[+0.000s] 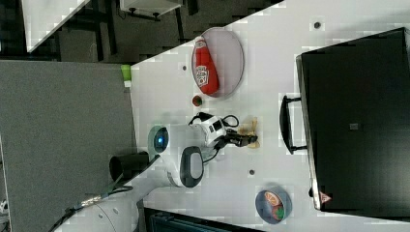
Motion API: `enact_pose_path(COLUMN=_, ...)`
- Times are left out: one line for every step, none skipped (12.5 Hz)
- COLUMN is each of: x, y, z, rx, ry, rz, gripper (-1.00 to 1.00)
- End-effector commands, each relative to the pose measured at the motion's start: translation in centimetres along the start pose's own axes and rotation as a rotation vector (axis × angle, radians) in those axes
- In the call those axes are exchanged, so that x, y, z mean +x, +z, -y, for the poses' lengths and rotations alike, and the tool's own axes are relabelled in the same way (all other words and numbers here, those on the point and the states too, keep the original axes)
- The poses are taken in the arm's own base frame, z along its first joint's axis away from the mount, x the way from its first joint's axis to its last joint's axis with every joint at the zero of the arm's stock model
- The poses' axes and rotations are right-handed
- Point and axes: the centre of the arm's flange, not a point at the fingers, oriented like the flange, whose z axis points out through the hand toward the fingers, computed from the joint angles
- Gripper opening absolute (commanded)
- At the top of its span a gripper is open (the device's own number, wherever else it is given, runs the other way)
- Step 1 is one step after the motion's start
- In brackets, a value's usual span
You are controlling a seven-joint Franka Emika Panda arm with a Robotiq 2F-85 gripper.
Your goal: Pick Banana and place it in mug.
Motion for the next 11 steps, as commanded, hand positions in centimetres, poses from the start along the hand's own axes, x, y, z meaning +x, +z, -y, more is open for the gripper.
enact_pose_path(x=1.1, y=-1.2, z=-0.1, rx=0.015, ry=-0.010, rz=-0.033, gripper=-0.25)
enact_pose_path(x=1.2, y=-1.4, z=-0.1, rx=0.017, ry=-0.011, rz=-0.037, gripper=-0.28)
enact_pose_path(x=1.1, y=-1.6, z=0.0, rx=0.018, ry=-0.012, rz=-0.039, gripper=-0.28)
enact_pose_path(x=1.2, y=-1.8, z=0.0, rx=0.019, ry=-0.011, rz=-0.043, gripper=-0.28)
enact_pose_path(x=1.4, y=-2.3, z=0.0, rx=0.024, ry=-0.010, rz=-0.054, gripper=-0.28)
enact_pose_path(x=1.8, y=-3.4, z=0.0, rx=0.031, ry=-0.005, rz=-0.072, gripper=-0.28)
enact_pose_path(x=2.2, y=-5.0, z=0.0, rx=0.039, ry=-0.001, rz=-0.094, gripper=-0.28)
enact_pose_path(x=2.5, y=-6.9, z=-0.3, rx=0.041, ry=0.005, rz=-0.101, gripper=-0.28)
enact_pose_path(x=2.6, y=-9.0, z=-0.7, rx=0.035, ry=0.013, rz=-0.086, gripper=-0.28)
enact_pose_path(x=2.8, y=-11.5, z=-1.0, rx=0.027, ry=0.020, rz=-0.061, gripper=-0.28)
enact_pose_path(x=2.9, y=-14.2, z=-1.3, rx=0.020, ry=0.027, rz=-0.037, gripper=-0.28)
